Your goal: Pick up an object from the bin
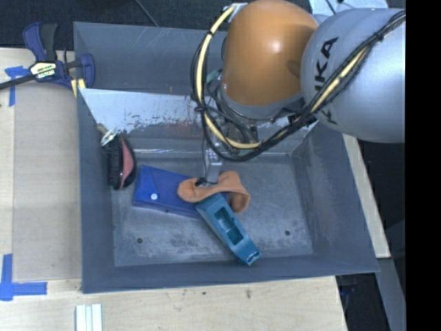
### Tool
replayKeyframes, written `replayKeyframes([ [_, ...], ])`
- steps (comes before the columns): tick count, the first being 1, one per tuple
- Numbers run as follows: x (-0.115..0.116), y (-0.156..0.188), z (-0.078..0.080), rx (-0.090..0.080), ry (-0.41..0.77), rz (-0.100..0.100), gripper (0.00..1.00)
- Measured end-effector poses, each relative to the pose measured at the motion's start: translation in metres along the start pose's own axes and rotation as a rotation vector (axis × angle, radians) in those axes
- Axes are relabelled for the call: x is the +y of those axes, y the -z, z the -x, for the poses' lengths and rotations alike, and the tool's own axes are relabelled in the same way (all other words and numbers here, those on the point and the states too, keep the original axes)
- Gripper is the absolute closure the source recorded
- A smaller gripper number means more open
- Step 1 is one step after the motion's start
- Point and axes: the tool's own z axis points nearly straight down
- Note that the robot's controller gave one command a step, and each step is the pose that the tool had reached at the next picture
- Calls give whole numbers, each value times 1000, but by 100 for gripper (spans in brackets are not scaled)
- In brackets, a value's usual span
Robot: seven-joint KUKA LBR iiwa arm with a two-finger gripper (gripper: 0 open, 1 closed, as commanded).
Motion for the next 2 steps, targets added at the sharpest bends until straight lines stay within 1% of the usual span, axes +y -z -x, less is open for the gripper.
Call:
replayKeyframes([
  [1, 0, 0, 0, 0, 0, 0, 0],
  [2, -14, -35, 1, -7, 59, 1, 0],
])
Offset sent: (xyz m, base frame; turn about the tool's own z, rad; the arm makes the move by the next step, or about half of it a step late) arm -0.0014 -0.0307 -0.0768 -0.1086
